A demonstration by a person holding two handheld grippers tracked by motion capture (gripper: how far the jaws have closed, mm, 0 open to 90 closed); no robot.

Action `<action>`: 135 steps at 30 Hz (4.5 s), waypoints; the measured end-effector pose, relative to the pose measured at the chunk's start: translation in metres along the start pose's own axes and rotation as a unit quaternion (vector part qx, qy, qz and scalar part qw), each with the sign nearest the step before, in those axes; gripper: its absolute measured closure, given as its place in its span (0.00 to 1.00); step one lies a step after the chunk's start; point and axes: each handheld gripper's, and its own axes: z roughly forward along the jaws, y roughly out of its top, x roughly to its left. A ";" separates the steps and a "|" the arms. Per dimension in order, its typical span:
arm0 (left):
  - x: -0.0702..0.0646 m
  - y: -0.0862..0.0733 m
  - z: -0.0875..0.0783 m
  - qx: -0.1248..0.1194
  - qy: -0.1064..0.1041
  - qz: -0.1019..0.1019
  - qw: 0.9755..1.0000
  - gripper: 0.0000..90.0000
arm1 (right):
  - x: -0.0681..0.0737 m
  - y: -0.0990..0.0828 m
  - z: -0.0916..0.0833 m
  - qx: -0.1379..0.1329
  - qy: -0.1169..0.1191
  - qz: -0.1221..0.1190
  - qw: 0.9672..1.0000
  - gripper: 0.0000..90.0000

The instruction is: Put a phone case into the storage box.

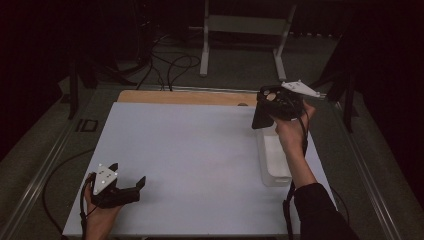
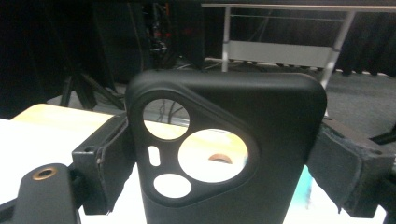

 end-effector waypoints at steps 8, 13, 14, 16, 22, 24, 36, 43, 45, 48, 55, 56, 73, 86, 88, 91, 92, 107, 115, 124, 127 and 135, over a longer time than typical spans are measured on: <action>0.000 0.000 0.000 0.001 0.000 0.000 1.000 0.00 | -0.015 -0.002 0.004 0.006 -0.031 0.005 0.999 0.16; 0.000 -0.001 0.000 0.001 0.000 0.000 1.000 0.00 | -0.021 -0.003 0.006 0.009 -0.044 0.010 0.999 0.16; 0.000 -0.001 0.000 0.001 0.000 0.001 1.000 0.00 | -0.022 -0.003 0.007 0.009 -0.047 0.012 0.999 0.16; 0.000 -0.001 0.000 0.001 0.000 0.000 1.000 0.00 | -0.025 -0.004 0.007 0.010 -0.055 0.011 0.998 0.16; 0.000 0.000 -0.001 0.001 0.001 0.000 1.000 0.00 | -0.032 -0.007 0.013 0.018 -0.070 0.015 0.997 0.16; 0.000 -0.001 0.000 0.001 0.001 0.000 1.000 0.00 | -0.033 -0.008 0.016 0.023 -0.073 0.017 0.997 0.16; 0.000 -0.001 -0.001 0.002 0.002 0.001 1.000 0.00 | -0.036 -0.026 0.045 0.065 -0.085 0.013 0.994 0.15; 0.001 -0.001 -0.001 0.001 0.001 0.000 1.000 0.00 | -0.039 -0.038 0.062 0.089 -0.096 0.013 0.991 0.15; 0.001 -0.001 -0.002 0.001 0.001 0.000 1.000 0.00 | -0.039 -0.042 0.067 0.096 -0.100 0.015 0.990 0.15; 0.001 -0.001 -0.002 0.001 0.001 0.000 1.000 0.00 | -0.038 -0.046 0.071 0.100 -0.106 0.015 0.989 0.15; 0.001 -0.002 -0.002 0.000 0.000 -0.002 1.000 0.00 | -0.036 -0.055 0.082 0.116 -0.108 0.005 0.987 0.15; 0.001 -0.002 -0.002 0.000 0.000 -0.002 1.000 0.00 | -0.036 -0.056 0.084 0.119 -0.106 0.004 0.987 0.14; 0.000 -0.001 -0.002 0.004 0.001 -0.001 1.000 0.00 | -0.045 -0.049 0.079 0.114 -0.082 0.014 0.990 0.09; 0.000 -0.001 -0.003 0.002 0.003 0.000 1.000 0.00 | -0.041 -0.044 0.052 0.110 -0.040 -0.004 0.993 0.09; 0.001 -0.001 -0.003 0.002 0.004 -0.002 1.000 0.00 | -0.039 -0.045 0.045 0.107 -0.031 -0.007 0.994 0.09; 0.000 -0.001 -0.003 0.002 0.003 -0.001 1.000 0.00 | -0.034 -0.047 0.034 0.109 -0.021 -0.015 0.994 0.09; 0.000 -0.001 -0.003 0.002 0.002 0.000 1.000 0.00 | -0.032 -0.048 0.029 0.113 -0.021 -0.020 0.993 0.09; -0.001 0.002 -0.003 -0.003 -0.005 0.007 1.000 0.00 | -0.001 -0.077 -0.045 0.079 0.072 -0.067 0.992 0.10; -0.002 0.005 -0.007 -0.015 -0.013 0.013 1.000 0.00 | 0.005 -0.107 -0.075 0.044 0.109 -0.065 0.991 0.10; -0.002 0.007 -0.012 -0.030 -0.026 0.024 0.999 0.00 | 0.003 -0.139 -0.096 0.006 0.135 -0.073 0.988 0.10; -0.002 0.007 -0.013 -0.033 -0.030 0.028 0.999 0.00 | 0.000 -0.144 -0.102 -0.008 0.146 -0.063 0.987 0.10; -0.005 0.007 -0.015 -0.045 -0.043 0.035 0.997 0.00 | -0.002 -0.157 -0.111 -0.034 0.161 -0.053 0.985 0.10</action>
